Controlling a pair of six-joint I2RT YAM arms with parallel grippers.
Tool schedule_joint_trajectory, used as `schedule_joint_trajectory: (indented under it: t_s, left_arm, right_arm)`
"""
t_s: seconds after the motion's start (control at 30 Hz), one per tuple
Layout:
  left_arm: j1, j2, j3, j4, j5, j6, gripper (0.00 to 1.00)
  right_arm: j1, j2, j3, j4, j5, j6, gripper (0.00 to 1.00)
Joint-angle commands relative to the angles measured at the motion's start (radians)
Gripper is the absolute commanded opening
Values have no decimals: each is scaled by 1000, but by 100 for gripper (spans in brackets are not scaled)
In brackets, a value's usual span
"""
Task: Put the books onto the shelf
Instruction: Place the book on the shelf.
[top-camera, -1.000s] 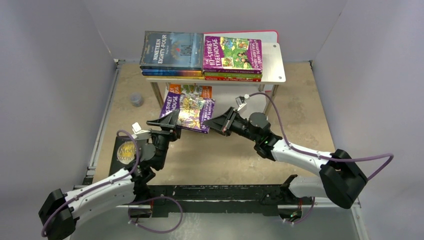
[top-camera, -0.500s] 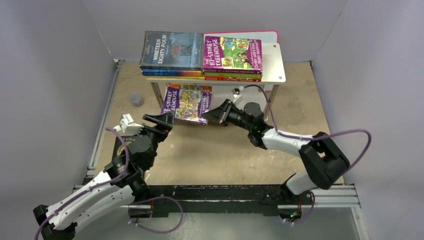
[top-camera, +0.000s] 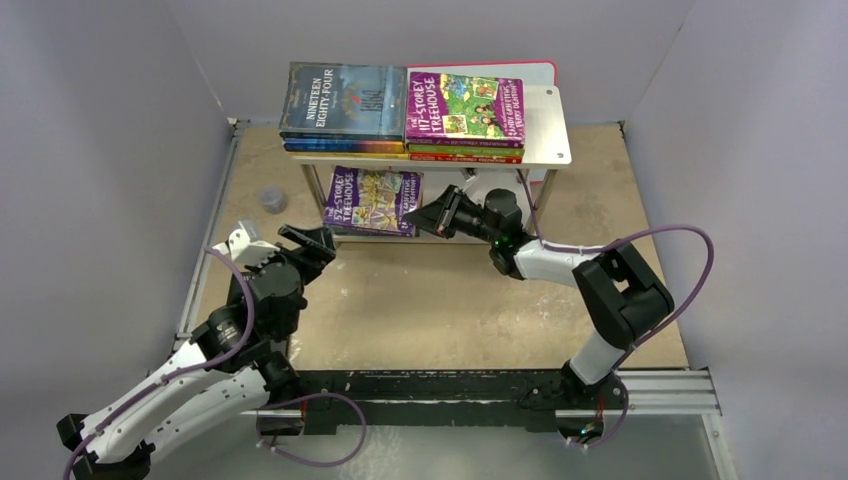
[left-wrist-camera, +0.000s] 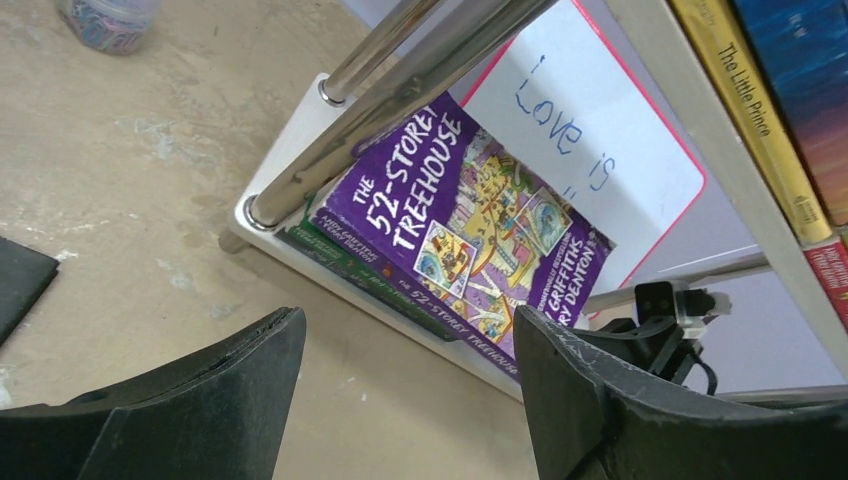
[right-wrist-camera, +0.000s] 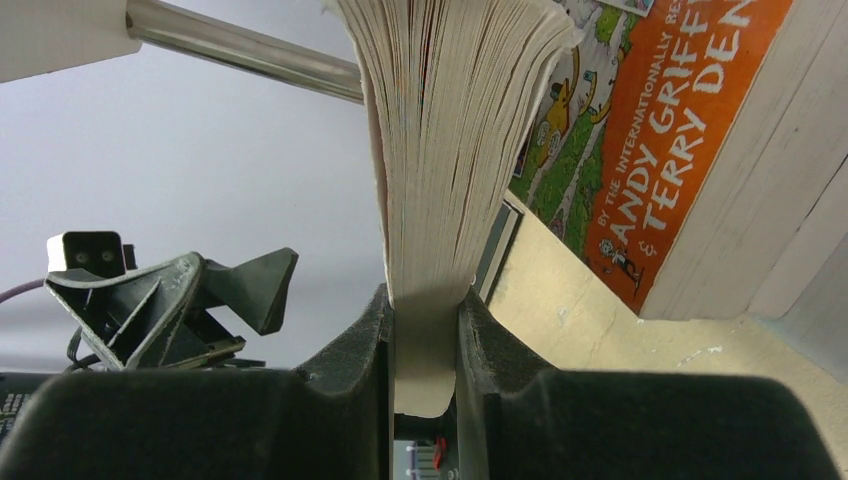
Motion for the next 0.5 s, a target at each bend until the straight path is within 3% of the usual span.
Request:
schedule_joint_trajectory:
  t_s: [0.0,0.47]
  left_arm:
    - [4,9,38,-29,-21,16,75]
    - [4,21,34,-55,-24,-6,74]
  right_arm:
    - [-17,-8,89,169,-39,-28,0]
    - [-51,41,170,48,-72,-106,0]
